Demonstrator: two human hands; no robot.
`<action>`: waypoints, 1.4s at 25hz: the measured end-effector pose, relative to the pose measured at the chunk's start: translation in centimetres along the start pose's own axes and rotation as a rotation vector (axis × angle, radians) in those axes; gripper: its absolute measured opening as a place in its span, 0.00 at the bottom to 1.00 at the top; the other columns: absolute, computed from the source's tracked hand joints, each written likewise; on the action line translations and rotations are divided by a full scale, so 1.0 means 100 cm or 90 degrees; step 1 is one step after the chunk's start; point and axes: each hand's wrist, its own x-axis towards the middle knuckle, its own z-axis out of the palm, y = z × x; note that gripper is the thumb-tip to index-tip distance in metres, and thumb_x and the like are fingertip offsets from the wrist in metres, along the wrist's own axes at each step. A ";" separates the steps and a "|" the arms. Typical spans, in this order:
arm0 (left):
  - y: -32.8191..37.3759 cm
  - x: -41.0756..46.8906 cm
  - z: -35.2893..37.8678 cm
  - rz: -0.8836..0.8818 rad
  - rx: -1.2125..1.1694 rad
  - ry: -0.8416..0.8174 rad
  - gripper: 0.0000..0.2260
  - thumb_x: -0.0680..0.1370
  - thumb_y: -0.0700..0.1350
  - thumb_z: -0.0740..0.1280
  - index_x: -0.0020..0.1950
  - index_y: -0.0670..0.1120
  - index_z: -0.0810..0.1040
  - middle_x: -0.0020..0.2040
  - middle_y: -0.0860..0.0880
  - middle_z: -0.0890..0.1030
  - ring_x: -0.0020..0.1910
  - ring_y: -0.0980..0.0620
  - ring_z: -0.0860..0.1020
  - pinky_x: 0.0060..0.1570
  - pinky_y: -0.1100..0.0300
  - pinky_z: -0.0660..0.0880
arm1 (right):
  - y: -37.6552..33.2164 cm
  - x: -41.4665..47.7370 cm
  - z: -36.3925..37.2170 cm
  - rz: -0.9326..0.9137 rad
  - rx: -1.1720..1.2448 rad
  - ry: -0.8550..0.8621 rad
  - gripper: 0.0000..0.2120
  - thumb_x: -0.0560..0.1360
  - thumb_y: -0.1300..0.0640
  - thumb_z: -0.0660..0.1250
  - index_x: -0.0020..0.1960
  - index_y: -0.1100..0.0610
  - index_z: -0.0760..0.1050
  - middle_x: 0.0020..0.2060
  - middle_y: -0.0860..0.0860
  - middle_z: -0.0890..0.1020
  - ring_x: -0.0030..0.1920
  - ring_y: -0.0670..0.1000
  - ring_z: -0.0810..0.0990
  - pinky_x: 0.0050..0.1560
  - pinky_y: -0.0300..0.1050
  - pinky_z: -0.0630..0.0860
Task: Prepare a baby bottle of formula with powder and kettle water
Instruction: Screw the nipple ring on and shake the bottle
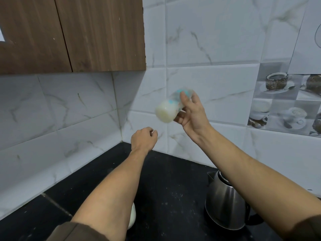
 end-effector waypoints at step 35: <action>0.001 0.006 -0.005 0.016 0.012 0.008 0.12 0.83 0.50 0.62 0.50 0.45 0.82 0.45 0.47 0.85 0.47 0.43 0.81 0.49 0.51 0.80 | -0.014 0.006 0.004 -0.032 -0.090 0.012 0.30 0.79 0.56 0.74 0.77 0.49 0.66 0.55 0.56 0.83 0.46 0.55 0.87 0.44 0.50 0.84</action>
